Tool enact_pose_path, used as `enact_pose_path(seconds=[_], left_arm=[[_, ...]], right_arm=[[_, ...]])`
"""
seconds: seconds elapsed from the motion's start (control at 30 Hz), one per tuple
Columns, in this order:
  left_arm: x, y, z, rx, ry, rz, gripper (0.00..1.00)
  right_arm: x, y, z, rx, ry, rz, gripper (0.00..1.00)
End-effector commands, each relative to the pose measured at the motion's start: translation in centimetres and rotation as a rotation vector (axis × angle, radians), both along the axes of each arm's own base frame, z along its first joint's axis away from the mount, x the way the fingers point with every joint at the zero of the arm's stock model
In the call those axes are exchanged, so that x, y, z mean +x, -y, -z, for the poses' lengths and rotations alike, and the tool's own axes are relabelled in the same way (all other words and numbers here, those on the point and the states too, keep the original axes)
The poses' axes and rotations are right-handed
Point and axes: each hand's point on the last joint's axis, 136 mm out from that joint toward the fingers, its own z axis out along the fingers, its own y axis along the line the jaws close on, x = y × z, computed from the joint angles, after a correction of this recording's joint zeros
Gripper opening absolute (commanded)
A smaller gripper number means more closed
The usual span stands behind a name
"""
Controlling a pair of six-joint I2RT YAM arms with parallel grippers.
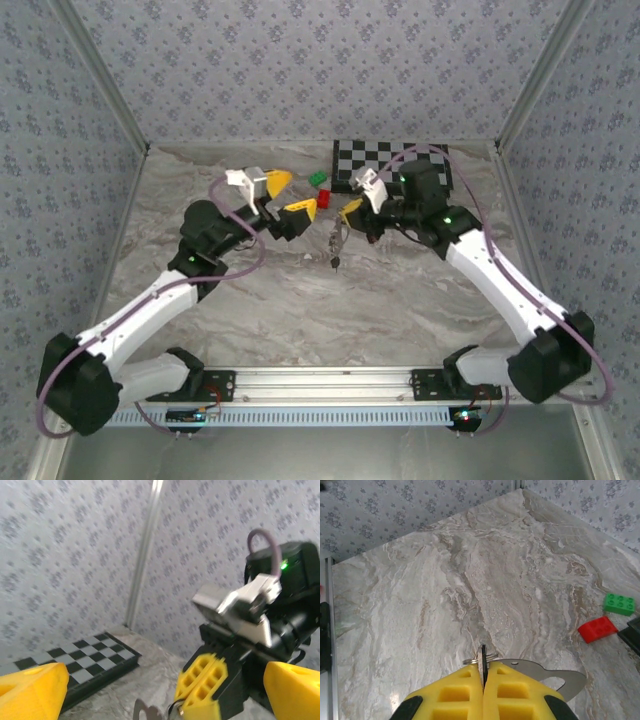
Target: Put the keys on the keyring
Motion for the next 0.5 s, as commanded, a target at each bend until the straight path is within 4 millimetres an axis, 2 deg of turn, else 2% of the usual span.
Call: enact_pose_path(seconds=[0.0, 0.13, 0.27, 0.37, 0.47], left_arm=[[0.8, -3.0, -1.1, -0.027, 0.028, -0.173, 1.00], [0.3, -5.3, -1.9, -0.048, 0.064, -0.268, 1.00], [-0.2, -6.6, -2.4, -0.061, 0.090, -0.307, 1.00], [-0.3, -6.8, -2.4, -0.058, 0.092, -0.317, 1.00], [-0.2, -6.8, -2.2, -0.053, 0.090, -0.319, 1.00]], right_arm=[[2.5, -2.1, -2.5, 0.040, 0.079, -0.006, 0.00], [5.8, -4.8, -2.4, 0.079, 0.054, -0.005, 0.00], [8.5, -8.0, -2.0, 0.096, 0.024, -0.027, 0.00], [10.1, -9.9, -0.3, 0.084, -0.025, -0.037, 0.00], [10.8, -10.8, 1.9, 0.052, -0.077, -0.035, 0.00]])
